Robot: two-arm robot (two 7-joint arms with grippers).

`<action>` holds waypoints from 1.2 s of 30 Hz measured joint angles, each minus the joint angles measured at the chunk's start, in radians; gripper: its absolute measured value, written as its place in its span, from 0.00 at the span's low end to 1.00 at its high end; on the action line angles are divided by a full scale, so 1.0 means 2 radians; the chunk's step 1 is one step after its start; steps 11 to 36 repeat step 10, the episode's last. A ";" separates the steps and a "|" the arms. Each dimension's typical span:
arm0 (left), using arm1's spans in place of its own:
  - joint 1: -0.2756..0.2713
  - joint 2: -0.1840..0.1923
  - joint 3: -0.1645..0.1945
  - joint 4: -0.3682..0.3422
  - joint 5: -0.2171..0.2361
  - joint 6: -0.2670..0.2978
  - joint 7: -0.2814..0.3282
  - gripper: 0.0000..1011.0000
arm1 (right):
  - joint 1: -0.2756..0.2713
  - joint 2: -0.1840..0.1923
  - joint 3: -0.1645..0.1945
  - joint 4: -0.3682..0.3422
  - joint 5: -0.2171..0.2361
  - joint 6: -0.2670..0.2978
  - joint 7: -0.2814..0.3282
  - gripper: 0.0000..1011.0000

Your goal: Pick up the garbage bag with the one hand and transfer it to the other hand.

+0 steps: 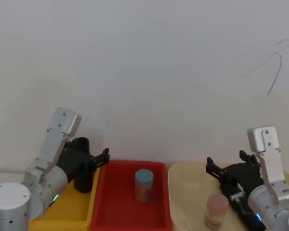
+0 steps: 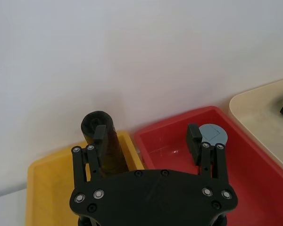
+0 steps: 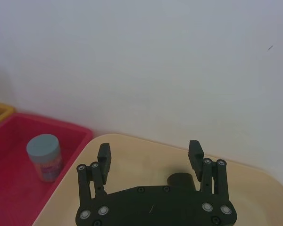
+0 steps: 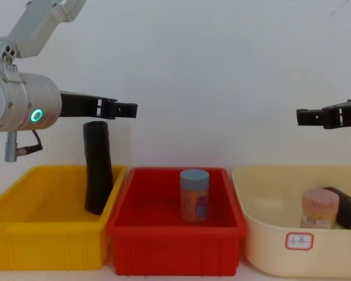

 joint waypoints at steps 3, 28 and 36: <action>0.000 0.000 0.000 0.000 0.000 0.000 0.000 0.99 | -0.001 -0.001 0.000 0.000 -0.001 -0.001 -0.001 0.99; 0.000 0.000 0.000 0.000 0.000 0.000 0.000 0.99 | -0.002 -0.001 0.000 -0.001 -0.001 -0.004 -0.003 0.99; 0.000 0.000 0.000 0.000 0.000 0.000 0.000 0.99 | -0.002 -0.001 0.000 -0.001 -0.001 -0.004 -0.003 0.99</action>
